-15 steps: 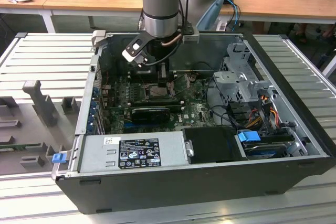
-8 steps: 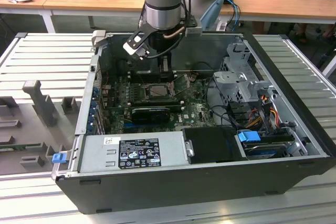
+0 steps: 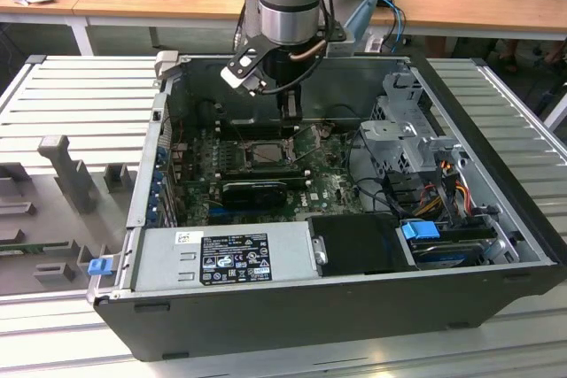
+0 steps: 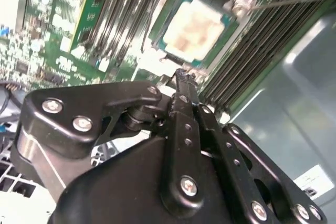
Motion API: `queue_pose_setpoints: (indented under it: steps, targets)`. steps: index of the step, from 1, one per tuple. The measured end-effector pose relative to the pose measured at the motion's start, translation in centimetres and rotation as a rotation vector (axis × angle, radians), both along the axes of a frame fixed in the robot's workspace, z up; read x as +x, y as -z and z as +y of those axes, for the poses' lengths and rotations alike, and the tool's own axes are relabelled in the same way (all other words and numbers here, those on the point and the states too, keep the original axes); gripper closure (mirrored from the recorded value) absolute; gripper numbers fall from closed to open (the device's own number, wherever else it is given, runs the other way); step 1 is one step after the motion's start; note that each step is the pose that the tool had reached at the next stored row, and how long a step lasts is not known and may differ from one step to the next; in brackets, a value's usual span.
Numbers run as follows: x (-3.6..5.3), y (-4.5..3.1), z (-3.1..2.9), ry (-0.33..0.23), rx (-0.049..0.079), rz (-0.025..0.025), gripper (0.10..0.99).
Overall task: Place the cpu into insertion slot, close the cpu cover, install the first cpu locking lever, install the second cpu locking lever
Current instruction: 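Close the cpu cover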
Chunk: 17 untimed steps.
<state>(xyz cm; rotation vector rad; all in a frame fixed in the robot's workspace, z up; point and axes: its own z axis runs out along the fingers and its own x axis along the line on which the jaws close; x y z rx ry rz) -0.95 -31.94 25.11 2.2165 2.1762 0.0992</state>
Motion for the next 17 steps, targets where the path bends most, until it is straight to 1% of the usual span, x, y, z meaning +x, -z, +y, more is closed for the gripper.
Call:
queue_pose_setpoints:
  steps: [2,4,7,8,9,11,15,17]
  targets:
    - [0.68,-0.07,0.00,0.000,0.000,0.0002,0.980]
    - [0.90,-0.30,0.00,0.000,0.000,0.0000,0.980]
    - [2.09,-0.33,0.00,0.000,0.000,0.0000,0.980]
    - [2.86,-0.32,0.01,0.000,0.000,-0.0001,0.980]
    - [3.13,-0.32,0.01,0.000,0.000,0.0003,0.980]
    - [3.54,-0.32,0.01,0.000,0.000,0.0008,0.980]
    - [3.98,-0.32,0.00,0.000,0.000,0.0010,0.980]
    - [4.32,-0.32,0.00,0.000,0.000,0.0011,0.980]
